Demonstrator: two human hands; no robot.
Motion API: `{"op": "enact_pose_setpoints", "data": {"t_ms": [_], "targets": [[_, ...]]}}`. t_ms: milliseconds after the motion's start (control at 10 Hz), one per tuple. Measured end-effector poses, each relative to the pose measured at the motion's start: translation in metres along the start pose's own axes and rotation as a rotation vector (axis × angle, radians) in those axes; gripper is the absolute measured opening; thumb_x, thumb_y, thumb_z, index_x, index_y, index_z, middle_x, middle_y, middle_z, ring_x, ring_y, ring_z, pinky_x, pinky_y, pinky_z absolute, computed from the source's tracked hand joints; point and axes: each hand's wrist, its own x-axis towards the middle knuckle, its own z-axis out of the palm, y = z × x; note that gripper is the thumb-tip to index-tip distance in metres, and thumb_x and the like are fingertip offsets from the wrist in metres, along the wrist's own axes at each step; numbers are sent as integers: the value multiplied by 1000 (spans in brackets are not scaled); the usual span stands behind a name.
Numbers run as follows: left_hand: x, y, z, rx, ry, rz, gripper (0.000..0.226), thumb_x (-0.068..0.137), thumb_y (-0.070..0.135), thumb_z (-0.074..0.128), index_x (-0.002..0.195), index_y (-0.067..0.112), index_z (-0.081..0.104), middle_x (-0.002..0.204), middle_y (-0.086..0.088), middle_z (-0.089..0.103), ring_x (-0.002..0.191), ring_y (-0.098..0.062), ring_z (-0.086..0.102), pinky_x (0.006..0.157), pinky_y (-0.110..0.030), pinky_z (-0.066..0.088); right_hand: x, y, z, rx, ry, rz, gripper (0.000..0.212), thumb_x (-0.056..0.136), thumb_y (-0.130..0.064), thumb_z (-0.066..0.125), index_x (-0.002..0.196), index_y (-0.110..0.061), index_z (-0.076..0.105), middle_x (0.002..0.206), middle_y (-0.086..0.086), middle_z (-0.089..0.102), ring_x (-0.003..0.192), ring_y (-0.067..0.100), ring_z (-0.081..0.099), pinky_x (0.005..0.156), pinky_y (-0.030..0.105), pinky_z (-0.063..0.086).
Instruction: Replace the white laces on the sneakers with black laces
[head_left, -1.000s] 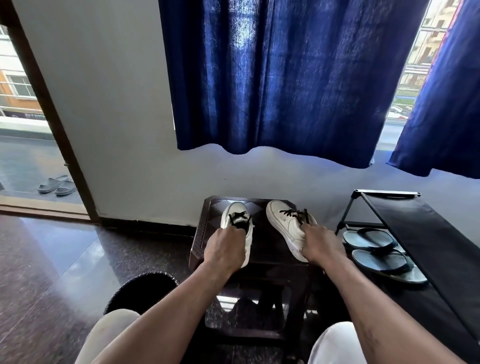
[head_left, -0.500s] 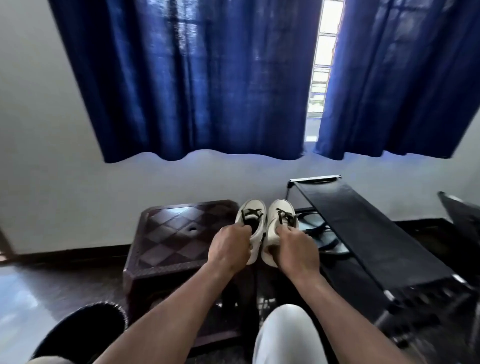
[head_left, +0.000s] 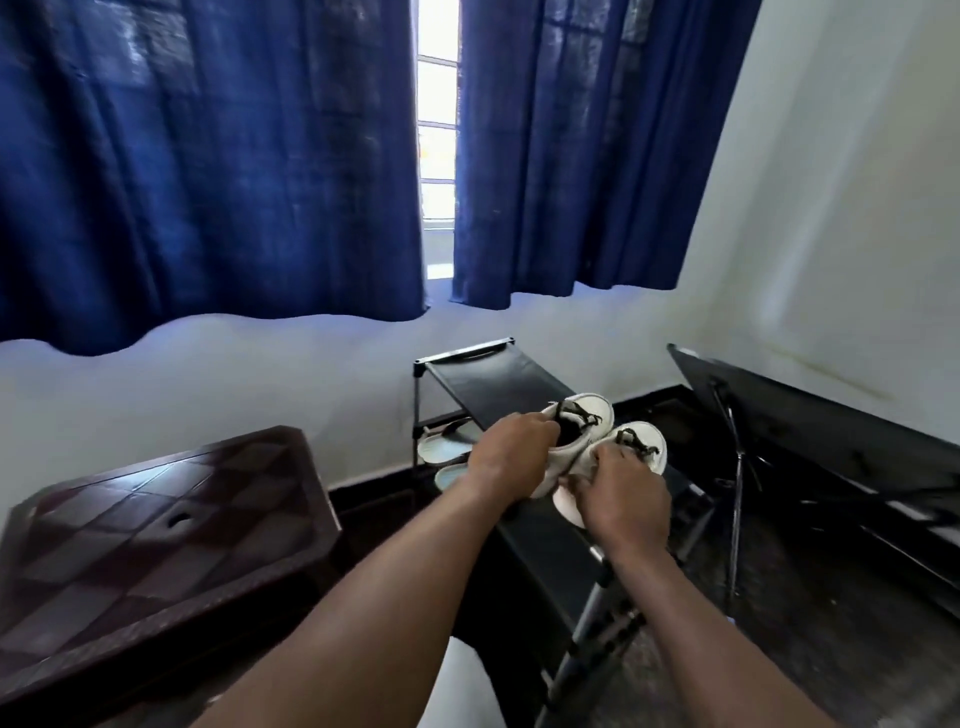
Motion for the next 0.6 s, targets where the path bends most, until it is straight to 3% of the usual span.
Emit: {"op": "enact_pose_setpoints", "data": {"t_ms": [300, 400, 500, 600], "targets": [[41, -16, 32, -30, -102, 26, 20, 83, 13, 69, 81, 23, 52, 103, -1, 65, 98, -28, 65, 71, -31, 38, 32, 12, 35, 111, -2, 56, 25, 88, -36, 70, 104, -17, 66, 107, 5, 72, 98, 34, 69, 75, 40, 52], [37, -26, 41, -59, -108, -13, 20, 86, 7, 64, 103, 18, 64, 118, -1, 64, 107, -29, 64, 80, -35, 47, 31, 9, 43, 152, -4, 46, 20, 90, -32, 68, 101, -16, 66, 103, 6, 71, 96, 34, 68, 74, 40, 49], [25, -34, 45, -116, -73, -27, 50, 82, 0, 62, 126, 23, 62, 143, 6, 55, 112, -29, 65, 88, -36, 52, 22, 9, 46, 205, 38, 23, 15, 92, -29, 67, 100, -16, 63, 103, 6, 70, 92, 35, 67, 72, 40, 49], [11, -34, 43, -204, 16, -126, 65, 79, -3, 64, 135, 30, 55, 144, 8, 53, 110, -27, 66, 89, -40, 55, 11, 9, 40, 182, 114, 7, 18, 93, -28, 68, 106, -16, 62, 111, 4, 67, 89, 35, 68, 65, 37, 47]]}}
